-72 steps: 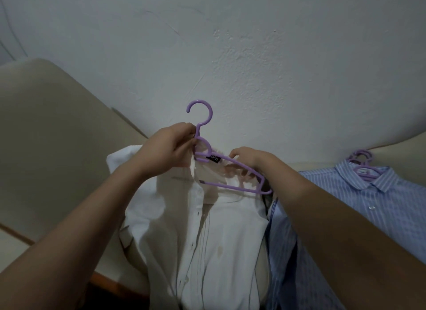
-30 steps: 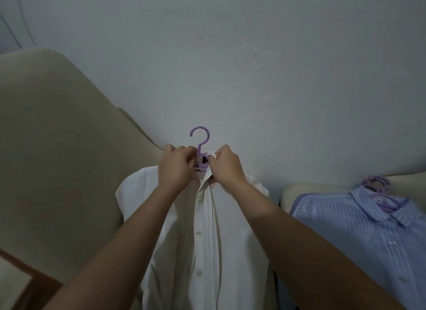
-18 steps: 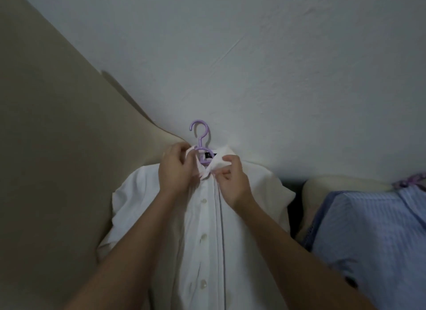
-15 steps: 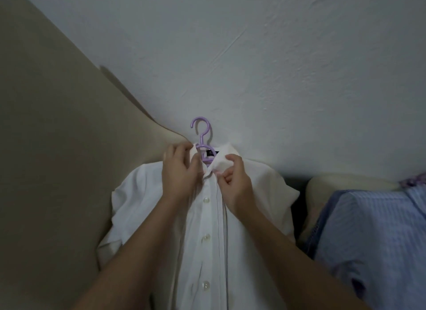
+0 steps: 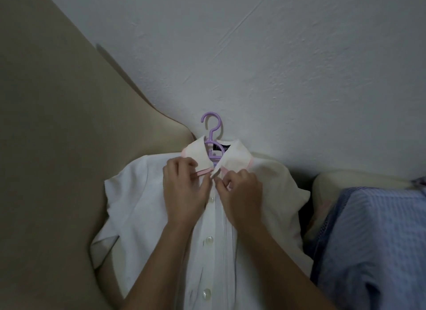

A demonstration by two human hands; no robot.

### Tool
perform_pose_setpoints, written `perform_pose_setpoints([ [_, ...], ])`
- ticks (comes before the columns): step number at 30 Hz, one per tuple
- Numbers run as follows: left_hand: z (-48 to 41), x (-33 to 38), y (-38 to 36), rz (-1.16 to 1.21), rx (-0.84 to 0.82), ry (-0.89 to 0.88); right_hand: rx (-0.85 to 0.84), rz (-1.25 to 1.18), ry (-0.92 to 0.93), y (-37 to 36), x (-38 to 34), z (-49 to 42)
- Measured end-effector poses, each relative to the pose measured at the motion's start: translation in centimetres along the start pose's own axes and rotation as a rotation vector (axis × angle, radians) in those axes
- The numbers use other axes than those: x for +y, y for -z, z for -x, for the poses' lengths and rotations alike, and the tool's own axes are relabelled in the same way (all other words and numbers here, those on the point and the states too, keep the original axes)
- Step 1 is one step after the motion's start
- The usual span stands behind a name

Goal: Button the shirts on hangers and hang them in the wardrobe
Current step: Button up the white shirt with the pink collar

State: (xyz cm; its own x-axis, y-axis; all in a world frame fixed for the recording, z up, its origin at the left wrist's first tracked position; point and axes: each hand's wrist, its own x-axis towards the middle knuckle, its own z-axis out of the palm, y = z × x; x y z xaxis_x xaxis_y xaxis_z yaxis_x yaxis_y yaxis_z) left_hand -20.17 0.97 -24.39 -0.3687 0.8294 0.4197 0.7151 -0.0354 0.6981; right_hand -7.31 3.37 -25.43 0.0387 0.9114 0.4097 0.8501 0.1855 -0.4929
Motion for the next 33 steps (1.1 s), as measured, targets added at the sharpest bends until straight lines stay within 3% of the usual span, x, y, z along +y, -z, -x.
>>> perform_pose_setpoints([
  [3, -0.3, -0.4, -0.3, -0.082, -0.079, 0.001, -0.005, -0.002, -0.103, -0.5, -0.8, 0.1],
  [5, -0.4, -0.2, -0.5, -0.09, -0.041, 0.009, 0.053, -0.112, -0.157, -0.9, -1.6, 0.0],
  [8, -0.6, -0.2, -1.0, -0.086, 0.034, -0.052, 0.205, -0.288, -0.138, -1.7, -3.2, 0.0],
  [14, -1.9, -0.9, -1.2, 0.042, -0.036, -0.108, 0.261, -0.404, -0.173, -2.8, -4.5, -0.6],
  [19, -2.5, -0.6, -0.6, 0.224, 0.036, -0.042, 0.32, -0.54, -0.187, -2.4, -4.1, -1.4],
  [23, -2.9, -1.3, 0.2, 0.556, 0.171, 0.116, 0.326, -0.625, -0.199, -1.9, -3.1, -2.5],
  [26, -3.1, -1.5, 0.5, 0.737, 0.17, 0.142, 0.3, -0.653, -0.268, -1.8, -3.6, -2.8],
  [30, -3.0, -0.6, 0.3, 0.705, 0.147, 0.142, 0.208, -0.672, -0.354, -1.9, -4.2, -3.4],
  [33, -3.1, -0.5, -0.1, 0.53, 0.069, 0.129, 0.177, -0.673, -0.345, -2.0, -4.4, -3.4],
])
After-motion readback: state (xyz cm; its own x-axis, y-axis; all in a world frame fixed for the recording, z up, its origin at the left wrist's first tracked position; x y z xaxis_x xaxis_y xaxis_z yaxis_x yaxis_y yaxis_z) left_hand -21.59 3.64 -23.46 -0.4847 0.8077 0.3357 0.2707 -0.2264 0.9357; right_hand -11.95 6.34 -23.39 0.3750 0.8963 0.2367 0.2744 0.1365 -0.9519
